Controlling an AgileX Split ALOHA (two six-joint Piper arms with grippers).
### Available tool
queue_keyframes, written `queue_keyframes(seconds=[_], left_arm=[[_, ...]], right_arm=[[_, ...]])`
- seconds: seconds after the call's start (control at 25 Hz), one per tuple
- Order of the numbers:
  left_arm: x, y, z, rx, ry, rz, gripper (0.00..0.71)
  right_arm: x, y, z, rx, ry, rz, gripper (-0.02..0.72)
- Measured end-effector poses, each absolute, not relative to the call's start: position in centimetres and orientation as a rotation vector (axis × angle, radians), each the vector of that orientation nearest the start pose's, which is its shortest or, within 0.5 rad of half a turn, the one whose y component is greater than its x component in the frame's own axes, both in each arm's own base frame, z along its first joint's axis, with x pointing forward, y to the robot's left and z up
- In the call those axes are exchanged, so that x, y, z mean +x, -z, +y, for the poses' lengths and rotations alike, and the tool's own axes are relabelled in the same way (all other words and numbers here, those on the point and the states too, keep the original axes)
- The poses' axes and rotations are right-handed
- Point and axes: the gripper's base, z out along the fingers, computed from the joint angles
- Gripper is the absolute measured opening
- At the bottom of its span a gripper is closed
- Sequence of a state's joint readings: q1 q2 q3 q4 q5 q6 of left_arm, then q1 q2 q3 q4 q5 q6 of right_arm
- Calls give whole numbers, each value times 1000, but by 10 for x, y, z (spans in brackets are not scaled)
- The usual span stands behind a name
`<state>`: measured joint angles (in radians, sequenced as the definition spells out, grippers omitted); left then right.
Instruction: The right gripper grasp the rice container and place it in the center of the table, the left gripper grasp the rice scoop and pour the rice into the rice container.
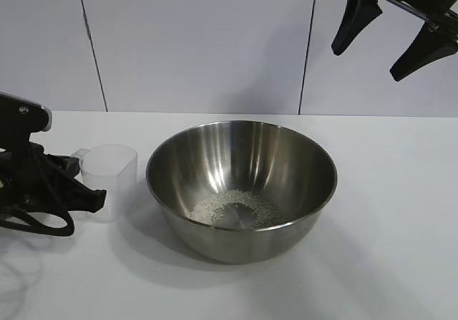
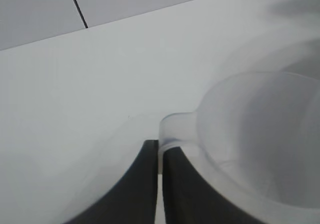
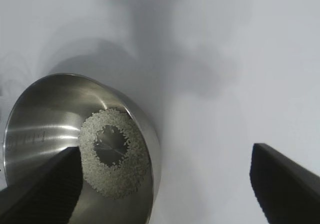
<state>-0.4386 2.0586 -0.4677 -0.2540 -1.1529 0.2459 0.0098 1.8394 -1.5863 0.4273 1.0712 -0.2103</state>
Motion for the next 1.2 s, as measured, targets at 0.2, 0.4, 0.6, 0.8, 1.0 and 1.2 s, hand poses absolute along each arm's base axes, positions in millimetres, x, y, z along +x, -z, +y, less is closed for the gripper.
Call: queue_keyframes(seconds=[0.2,0.4,0.6,0.8,1.0,1.2], left_arm=[[270,-74,-103,400,-24,1882,50],[270,-74,-103,401,-24,1883,174],[270,-74,-103,401,-24,1883,343],[260,-70,-99,414,-33,1917,387],[248,-65,-94,437,-39,1957,393],[240,-71,-93,472,-14,1947,393]], right_arm=[[394,-286,37,-104,-517,2726,630],[394,-286,37,-104,-517,2726,630],[394,-286,37,-104,-517,2726,630],[394,-286,37,-104,-517,2726,630],[394,-287,37,-102,-515,2720,630],[395,-287,37,-100,-512,2713,630]])
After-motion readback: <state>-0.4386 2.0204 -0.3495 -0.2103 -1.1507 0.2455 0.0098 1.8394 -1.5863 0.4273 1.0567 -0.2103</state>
